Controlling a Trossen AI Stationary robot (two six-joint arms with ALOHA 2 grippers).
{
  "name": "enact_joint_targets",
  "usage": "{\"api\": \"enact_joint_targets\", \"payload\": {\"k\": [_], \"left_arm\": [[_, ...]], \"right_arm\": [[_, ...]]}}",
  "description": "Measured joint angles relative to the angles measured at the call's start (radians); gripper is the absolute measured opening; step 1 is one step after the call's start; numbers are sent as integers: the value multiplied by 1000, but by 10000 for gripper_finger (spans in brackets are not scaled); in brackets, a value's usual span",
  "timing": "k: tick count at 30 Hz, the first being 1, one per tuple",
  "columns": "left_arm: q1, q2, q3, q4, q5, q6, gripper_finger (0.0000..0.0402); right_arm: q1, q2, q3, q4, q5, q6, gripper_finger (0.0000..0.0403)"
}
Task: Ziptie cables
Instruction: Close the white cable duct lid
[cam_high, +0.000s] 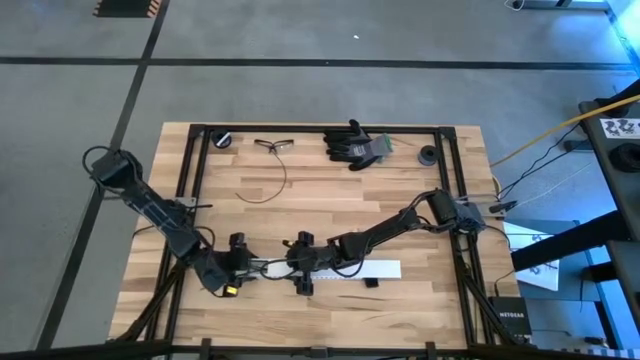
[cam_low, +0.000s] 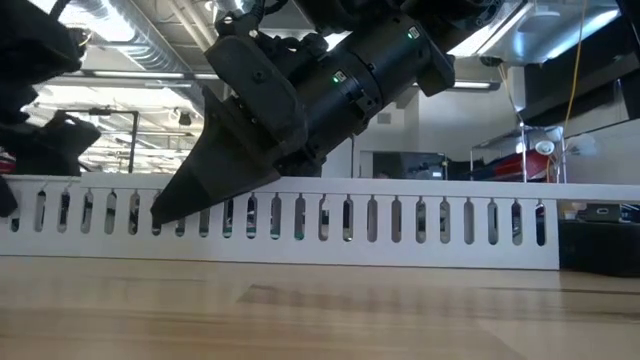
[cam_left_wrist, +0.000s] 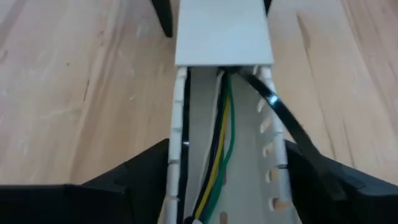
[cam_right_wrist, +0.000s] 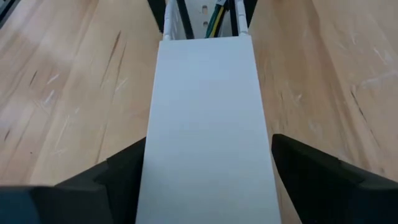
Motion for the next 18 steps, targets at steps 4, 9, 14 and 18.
{"api": "enact_joint_targets", "payload": {"k": [4, 9, 14, 18], "left_arm": [[-4, 9, -22, 52, -14, -1, 233], [-3, 9, -37, 84, -19, 5, 198], [-3, 9, -39, 100, -13, 14, 197], [4, 9, -41, 118, -4, 39, 204]], "right_arm": [[0, -1, -1, 0, 0, -5, 292], [0, -1, -3, 22, -10, -6, 259], [0, 7, -4, 72, -25, -5, 224], [-3, 16, -6, 111, -25, -11, 213]]}}
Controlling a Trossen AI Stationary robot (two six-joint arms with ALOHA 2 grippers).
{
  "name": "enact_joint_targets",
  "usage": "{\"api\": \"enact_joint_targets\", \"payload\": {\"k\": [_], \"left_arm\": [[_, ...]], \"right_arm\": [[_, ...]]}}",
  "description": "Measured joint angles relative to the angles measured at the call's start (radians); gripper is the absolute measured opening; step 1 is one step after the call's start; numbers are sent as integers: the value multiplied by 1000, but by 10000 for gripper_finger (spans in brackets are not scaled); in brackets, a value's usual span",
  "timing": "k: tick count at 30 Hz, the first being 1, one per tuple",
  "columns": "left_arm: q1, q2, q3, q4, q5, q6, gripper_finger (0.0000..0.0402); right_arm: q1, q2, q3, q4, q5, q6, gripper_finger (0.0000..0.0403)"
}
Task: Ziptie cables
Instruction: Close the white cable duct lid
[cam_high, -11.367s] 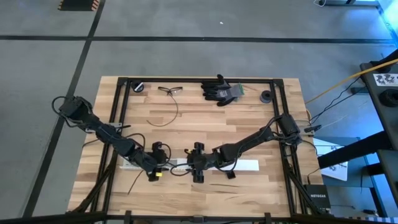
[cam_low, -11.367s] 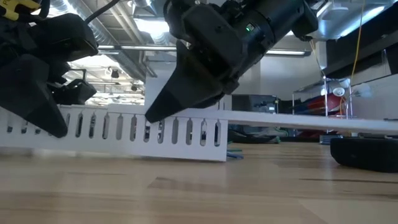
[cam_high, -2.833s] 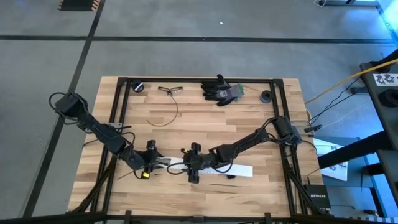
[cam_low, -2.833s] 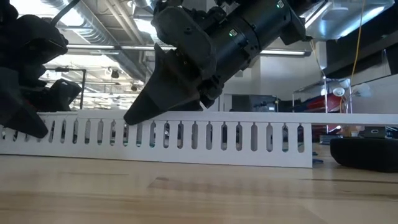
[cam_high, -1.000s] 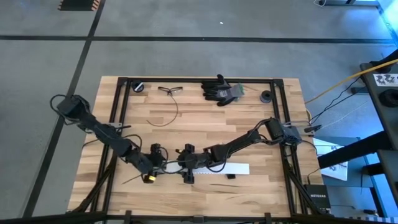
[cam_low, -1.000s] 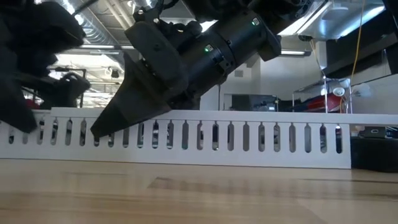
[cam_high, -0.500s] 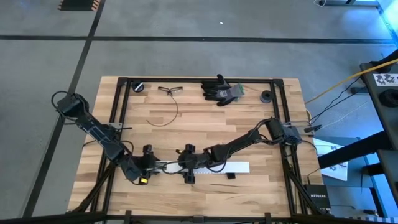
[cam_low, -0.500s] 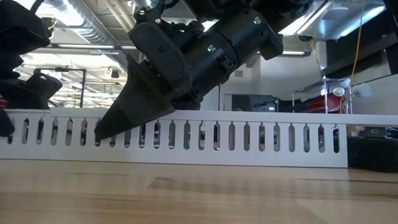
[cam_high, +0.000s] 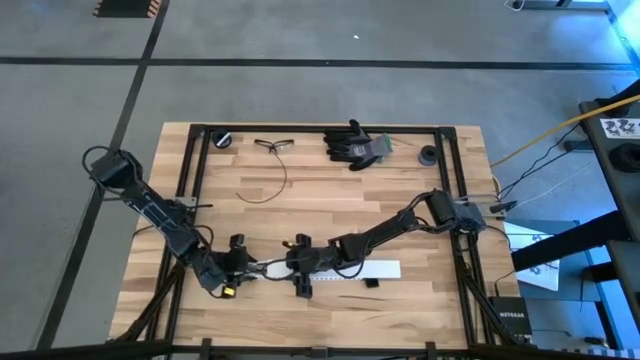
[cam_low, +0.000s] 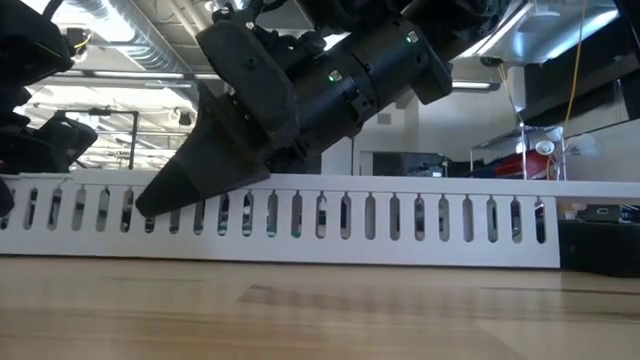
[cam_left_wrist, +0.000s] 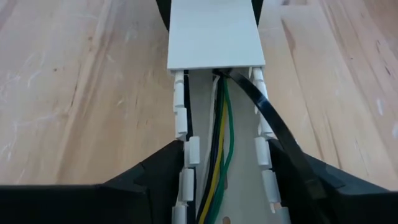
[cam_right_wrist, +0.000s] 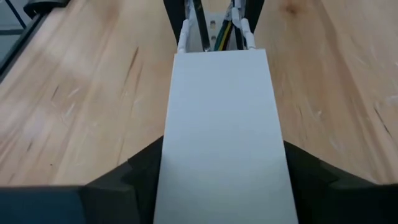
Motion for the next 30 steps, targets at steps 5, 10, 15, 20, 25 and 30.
{"api": "enact_joint_targets", "payload": {"k": [5, 10, 15, 20, 25, 30], "left_arm": [[14, 15, 0, 11, 7, 9, 203], [15, 33, 0, 28, -4, 4, 205], [17, 37, 0, 58, -6, 25, 205], [34, 42, 0, 76, 3, 26, 205], [57, 68, -1, 138, 3, 75, 205], [80, 85, -1, 175, 15, 105, 205]], "right_arm": [[-7, 20, 20, 11, -9, -1, 215], [-7, 24, 33, 8, -9, -20, 216], [-9, 26, 33, 12, -19, -23, 216], [-10, 36, 38, 33, -23, -28, 216], [-10, 70, 104, 3, -21, -53, 216], [-10, 93, 165, -65, -18, -76, 217]]}}
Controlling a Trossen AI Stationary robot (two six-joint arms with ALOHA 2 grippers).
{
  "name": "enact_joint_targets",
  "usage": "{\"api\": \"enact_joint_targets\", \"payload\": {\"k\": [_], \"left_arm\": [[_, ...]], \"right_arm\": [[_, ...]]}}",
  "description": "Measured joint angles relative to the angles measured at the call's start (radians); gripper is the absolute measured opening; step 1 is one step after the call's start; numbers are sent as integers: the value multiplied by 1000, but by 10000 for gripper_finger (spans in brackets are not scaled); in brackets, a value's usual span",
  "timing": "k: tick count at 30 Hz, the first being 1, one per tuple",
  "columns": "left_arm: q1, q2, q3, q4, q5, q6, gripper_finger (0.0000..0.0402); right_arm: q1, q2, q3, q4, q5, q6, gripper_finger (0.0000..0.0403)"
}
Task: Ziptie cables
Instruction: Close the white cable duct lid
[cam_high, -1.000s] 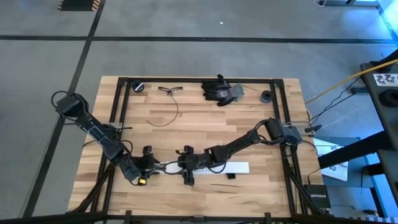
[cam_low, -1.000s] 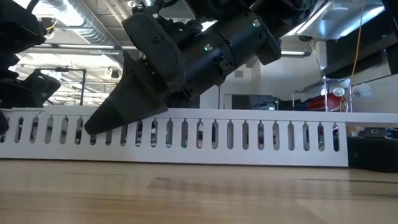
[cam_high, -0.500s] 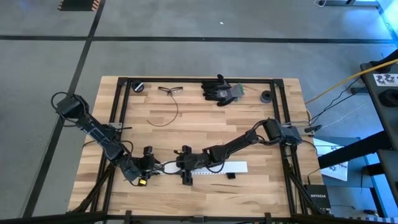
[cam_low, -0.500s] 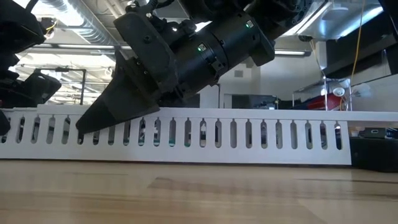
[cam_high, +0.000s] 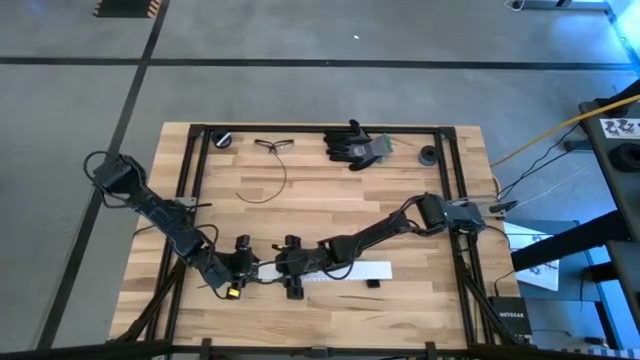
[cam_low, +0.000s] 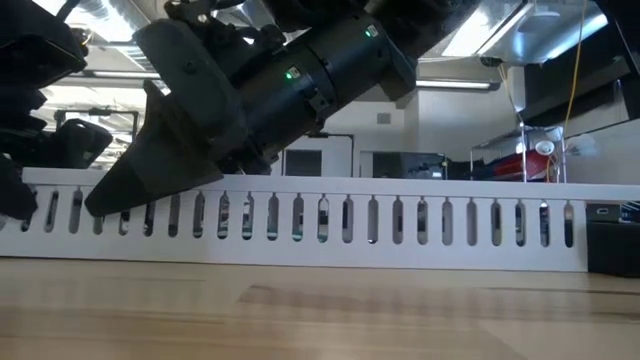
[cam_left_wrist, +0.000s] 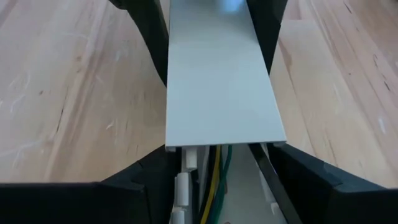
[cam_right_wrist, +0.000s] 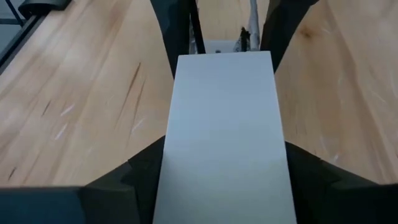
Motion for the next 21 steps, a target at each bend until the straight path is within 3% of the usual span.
{"api": "enact_joint_targets", "payload": {"k": [6, 11, 17, 21], "left_arm": [[1, 5, 3, 2, 1, 15, 206], [13, 6, 11, -4, 29, -4, 210], [67, 6, 24, -22, 109, 16, 255], [74, -35, 85, -160, 150, 1, 274]], "right_arm": [[0, 0, 4, -32, 1, 0, 221], [-2, -1, 14, -66, -8, 19, 251], [-3, -3, 14, -77, -8, 22, 286], [-2, -15, 12, -114, -16, 25, 295]]}}
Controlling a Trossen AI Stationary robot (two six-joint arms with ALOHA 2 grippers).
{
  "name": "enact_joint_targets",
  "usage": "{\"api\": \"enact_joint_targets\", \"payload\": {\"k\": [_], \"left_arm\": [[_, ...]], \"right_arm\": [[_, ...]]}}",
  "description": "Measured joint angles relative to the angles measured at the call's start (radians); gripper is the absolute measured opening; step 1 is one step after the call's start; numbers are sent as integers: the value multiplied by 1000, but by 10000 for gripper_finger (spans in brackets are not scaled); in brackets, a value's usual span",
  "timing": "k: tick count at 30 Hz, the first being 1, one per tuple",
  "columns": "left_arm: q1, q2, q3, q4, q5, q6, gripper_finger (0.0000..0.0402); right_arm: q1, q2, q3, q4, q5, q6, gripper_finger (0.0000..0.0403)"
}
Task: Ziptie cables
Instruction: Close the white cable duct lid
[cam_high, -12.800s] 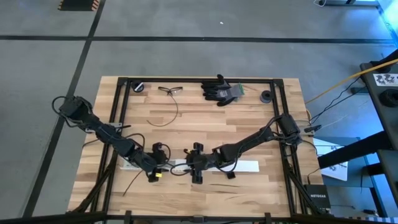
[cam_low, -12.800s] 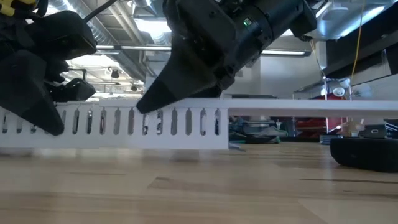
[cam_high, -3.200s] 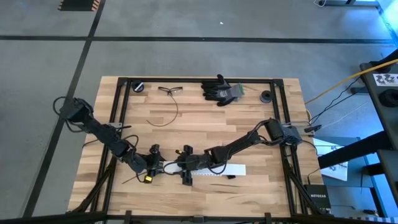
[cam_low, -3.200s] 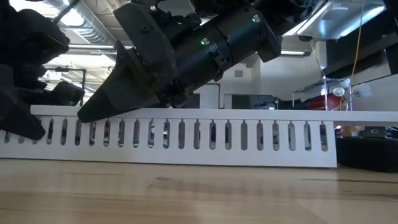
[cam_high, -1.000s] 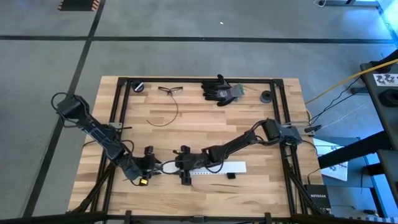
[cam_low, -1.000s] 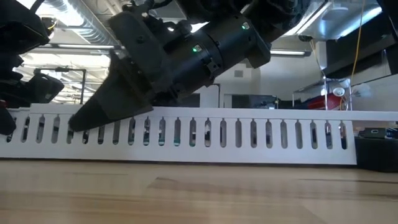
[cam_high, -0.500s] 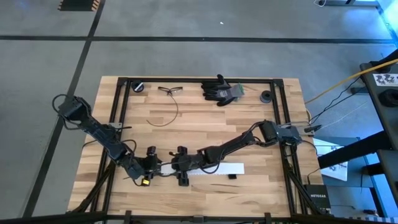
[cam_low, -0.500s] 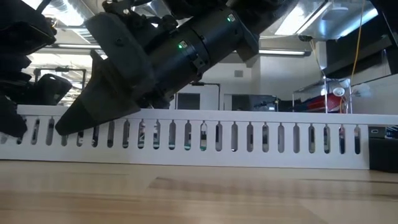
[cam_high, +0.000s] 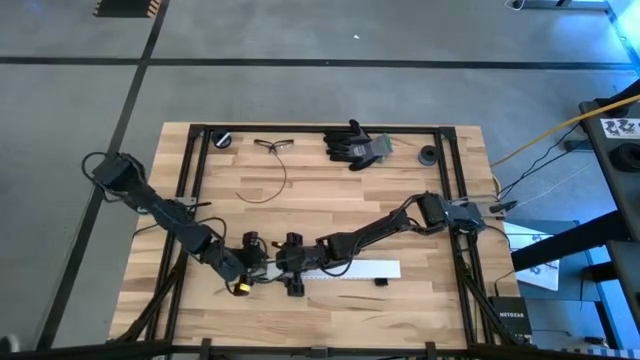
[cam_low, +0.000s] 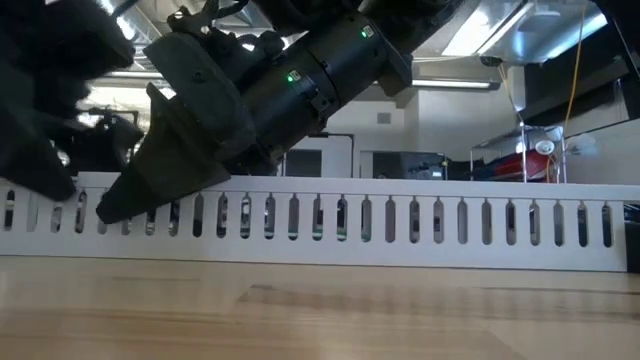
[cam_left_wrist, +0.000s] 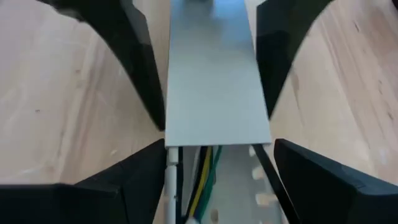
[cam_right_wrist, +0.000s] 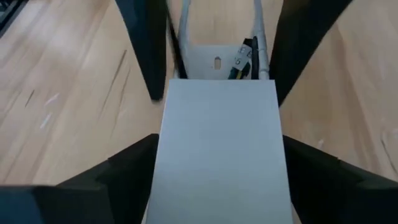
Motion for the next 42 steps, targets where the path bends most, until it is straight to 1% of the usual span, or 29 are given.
{"api": "enact_joint_targets", "payload": {"k": [4, 5, 7, 9, 12, 15, 20, 23, 29, 31, 36, 42], "left_arm": [[-18, -67, 84, -261, 9, -51, 275], [-26, -82, 95, -304, 9, -59, 276], [-54, -107, 102, -338, -8, -83, 276], [-88, -115, 90, -348, -59, -108, 276], [-133, -107, 50, -305, -134, -138, 276], [-151, -97, 0, -237, -171, -163, 276], [-152, -75, -67, -86, -193, -131, 276], [-145, -67, -86, -25, -195, -107, 262], [-144, -66, -94, -11, -199, -95, 216], [-144, -66, -94, -10, -199, -96, 207], [-144, -66, -94, -6, -199, -93, 199], [-144, -66, -95, -3, -198, -89, 199]], "right_arm": [[1, -19, -3, -55, -1, 0, 296], [1, -26, -3, -76, -1, -3, 296], [1, -36, -5, -85, 0, -6, 296], [1, -49, -5, -106, 10, -16, 296], [1, -52, -4, -93, 16, -24, 296], [1, -51, -4, -97, 17, -25, 296], [2, -51, -5, -92, 17, -25, 296], [2, -51, -5, -89, 17, -25, 296], [2, -73, -6, -119, 16, -24, 296], [2, -100, -6, -170, 17, -23, 296], [4, -118, -5, -241, 17, -4, 296], [10, -106, -12, -243, 18, 10, 294]]}}
